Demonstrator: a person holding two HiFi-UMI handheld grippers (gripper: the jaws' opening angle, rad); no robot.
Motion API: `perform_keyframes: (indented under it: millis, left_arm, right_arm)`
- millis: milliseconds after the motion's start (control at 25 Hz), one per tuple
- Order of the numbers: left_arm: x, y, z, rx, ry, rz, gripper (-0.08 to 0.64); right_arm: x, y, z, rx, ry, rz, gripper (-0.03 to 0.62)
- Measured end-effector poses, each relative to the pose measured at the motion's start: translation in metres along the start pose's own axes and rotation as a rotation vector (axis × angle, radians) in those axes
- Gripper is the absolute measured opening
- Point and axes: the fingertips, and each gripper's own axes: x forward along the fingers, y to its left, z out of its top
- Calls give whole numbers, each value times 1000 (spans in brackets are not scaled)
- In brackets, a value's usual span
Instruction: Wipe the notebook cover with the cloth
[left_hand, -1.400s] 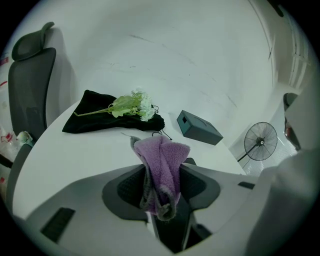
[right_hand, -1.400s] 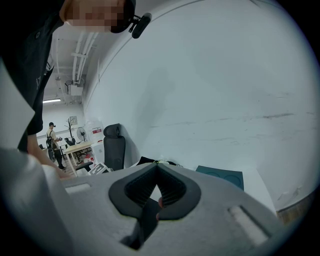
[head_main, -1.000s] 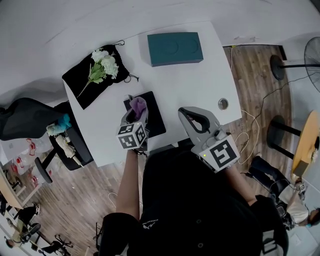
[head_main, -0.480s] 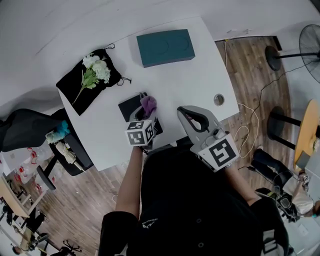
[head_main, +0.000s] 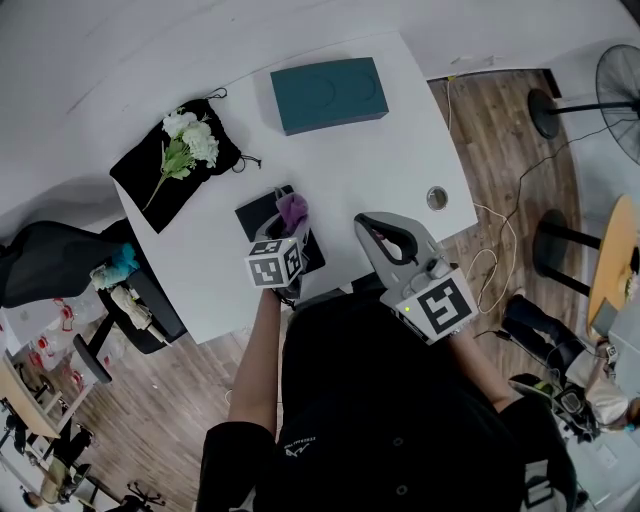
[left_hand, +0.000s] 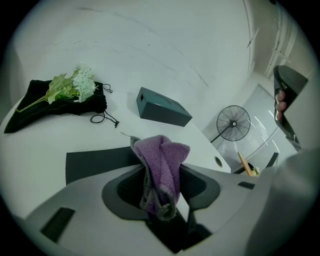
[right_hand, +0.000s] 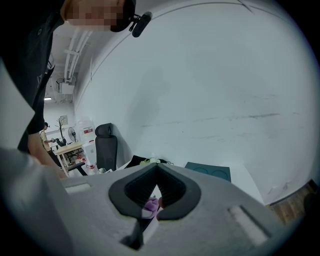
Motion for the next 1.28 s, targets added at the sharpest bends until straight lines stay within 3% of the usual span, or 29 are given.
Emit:
perform_keyframes:
  millis: [160,720,840,960,1280]
  left_arm:
    - [0,2,-1,-27,-1,-5,184]
    - [-15,21,-6,-49,1,23,183]
    - [-17,25,-5,-44,3,29,184]
    - [-19,29,-6,-42,5,39,184]
    - [-31,42,-9,-68,-8,67,184]
  right_arm:
    - [2,1,6,-2,-29,0,5]
    - [9,13,4,-19,6,26,5]
    - [14,14,12,-25,-38,30,5]
    - [14,13,2,-28,34,24,5]
    - [17,21,11,-35,-21,56,5]
